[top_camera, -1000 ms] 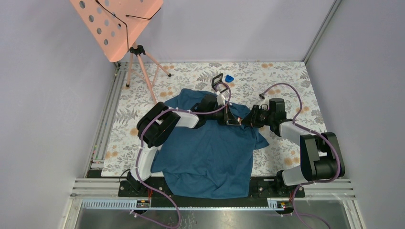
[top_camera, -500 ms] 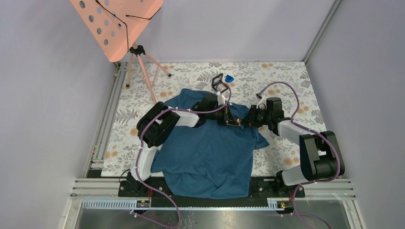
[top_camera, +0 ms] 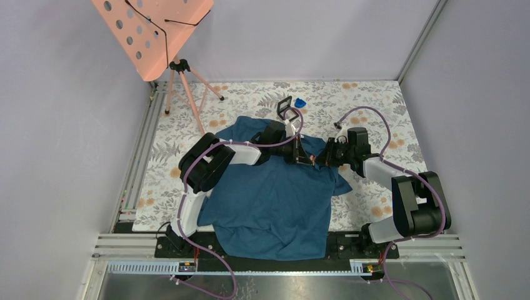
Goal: Pin the brooch onto the clothing
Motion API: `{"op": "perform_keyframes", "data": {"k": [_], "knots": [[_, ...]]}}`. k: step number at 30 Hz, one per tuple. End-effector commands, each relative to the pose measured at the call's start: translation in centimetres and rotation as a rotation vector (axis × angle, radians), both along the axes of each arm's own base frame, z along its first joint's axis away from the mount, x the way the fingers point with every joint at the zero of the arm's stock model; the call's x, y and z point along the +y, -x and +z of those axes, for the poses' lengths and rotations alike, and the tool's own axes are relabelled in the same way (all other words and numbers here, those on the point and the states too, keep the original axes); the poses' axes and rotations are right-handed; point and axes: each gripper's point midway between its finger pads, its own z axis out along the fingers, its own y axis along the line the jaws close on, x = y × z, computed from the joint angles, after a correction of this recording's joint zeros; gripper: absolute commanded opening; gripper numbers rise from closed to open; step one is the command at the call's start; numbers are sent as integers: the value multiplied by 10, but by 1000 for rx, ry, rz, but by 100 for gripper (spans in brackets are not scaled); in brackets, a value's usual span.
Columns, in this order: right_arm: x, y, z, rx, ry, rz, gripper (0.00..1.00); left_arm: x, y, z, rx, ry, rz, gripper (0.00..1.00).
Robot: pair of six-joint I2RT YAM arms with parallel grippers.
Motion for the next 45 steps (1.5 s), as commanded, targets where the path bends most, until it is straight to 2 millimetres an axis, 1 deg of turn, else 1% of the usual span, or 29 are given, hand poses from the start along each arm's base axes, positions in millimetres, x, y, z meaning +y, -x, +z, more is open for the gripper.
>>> {"op": "perform_keyframes", "data": {"k": [1, 6, 20, 34, 45], "knots": [[12, -9, 14, -57, -1, 48, 9, -15, -1, 36, -78, 94, -65, 0], [17, -6, 15, -70, 4, 79, 7, -17, -1, 33, -70, 75, -80, 0], [30, 3, 17, -101, 18, 150, 6, -21, -6, 26, -60, 16, -104, 0], [42, 8, 16, -89, 4, 209, 3, -23, -6, 30, -73, 21, -132, 0], [49, 12, 14, -62, -9, 255, 2, -28, 2, 35, -118, 34, -191, 0]]}}
